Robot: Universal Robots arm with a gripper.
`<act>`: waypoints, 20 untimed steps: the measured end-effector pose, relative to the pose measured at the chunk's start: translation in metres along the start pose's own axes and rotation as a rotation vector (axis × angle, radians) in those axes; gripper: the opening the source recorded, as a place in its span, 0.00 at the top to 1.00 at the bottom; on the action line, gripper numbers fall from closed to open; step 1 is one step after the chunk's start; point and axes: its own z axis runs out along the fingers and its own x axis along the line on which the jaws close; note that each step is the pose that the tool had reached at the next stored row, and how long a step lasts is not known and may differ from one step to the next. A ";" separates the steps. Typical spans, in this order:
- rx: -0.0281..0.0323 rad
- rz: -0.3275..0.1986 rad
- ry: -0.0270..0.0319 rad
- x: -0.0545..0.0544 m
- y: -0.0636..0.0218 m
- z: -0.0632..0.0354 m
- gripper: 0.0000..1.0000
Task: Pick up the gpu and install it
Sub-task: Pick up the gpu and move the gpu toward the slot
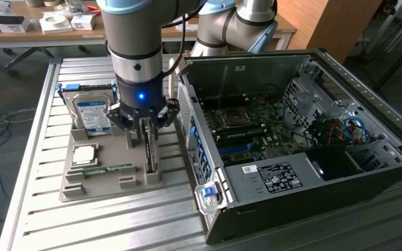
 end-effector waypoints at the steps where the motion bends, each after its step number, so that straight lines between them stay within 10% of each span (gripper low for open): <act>1: -0.0001 0.000 -0.0001 0.000 0.0003 0.0018 0.58; 20: 0.0000 0.000 0.0000 0.001 0.0035 0.0254 0.58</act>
